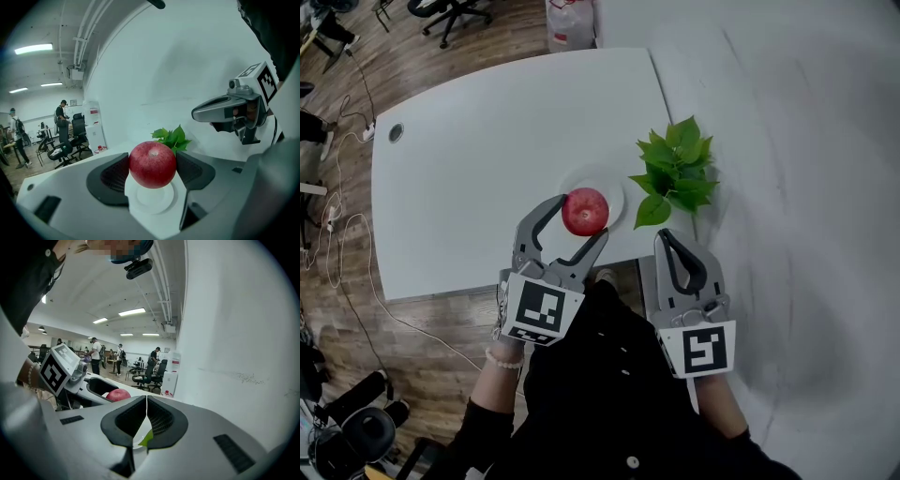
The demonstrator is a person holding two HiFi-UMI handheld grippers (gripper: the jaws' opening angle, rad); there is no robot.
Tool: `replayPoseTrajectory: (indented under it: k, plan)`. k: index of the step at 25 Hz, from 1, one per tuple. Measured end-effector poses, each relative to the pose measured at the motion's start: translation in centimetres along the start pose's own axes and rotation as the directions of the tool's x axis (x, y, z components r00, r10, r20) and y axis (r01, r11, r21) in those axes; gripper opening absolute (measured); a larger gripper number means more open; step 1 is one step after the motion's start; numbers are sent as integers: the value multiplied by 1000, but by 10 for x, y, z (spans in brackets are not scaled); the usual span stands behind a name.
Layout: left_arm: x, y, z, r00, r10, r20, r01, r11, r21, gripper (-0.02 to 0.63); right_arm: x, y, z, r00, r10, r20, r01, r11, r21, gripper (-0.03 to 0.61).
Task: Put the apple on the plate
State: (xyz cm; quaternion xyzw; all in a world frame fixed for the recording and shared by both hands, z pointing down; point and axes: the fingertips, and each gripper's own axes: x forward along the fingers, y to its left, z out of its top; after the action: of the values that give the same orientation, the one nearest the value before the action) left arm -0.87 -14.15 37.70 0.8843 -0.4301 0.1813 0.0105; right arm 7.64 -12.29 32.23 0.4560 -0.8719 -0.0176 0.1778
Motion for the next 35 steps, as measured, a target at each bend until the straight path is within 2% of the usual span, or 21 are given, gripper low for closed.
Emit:
replayPoseTrajectory:
  k: [5,10,13,27,35]
  plan:
    - [12,-3,-24,999,-9,-34,8,999,-38,327,0,-3,-8,1000,-10,-23,10,1000,7,43]
    - [26,0,-16,999,-37,-19,37,999,-8,327,0,-6,-13,999,-23,-40,23,1000,17,43]
    - [31,-3,-31,999,-36,-41,34,999,-39,327,-2,-8,-14,999,-30,-44,30,999,18,43]
    - [61,1,-80,991,-44,-126,35,997,-68,327,-1,-7,-36,995,-24,-100,28,999,39,43]
    - [79,-2,-106,982,-57,-178,50,998,-43,327,2,-5,-46,992,-17,-122,23,999,42,43]
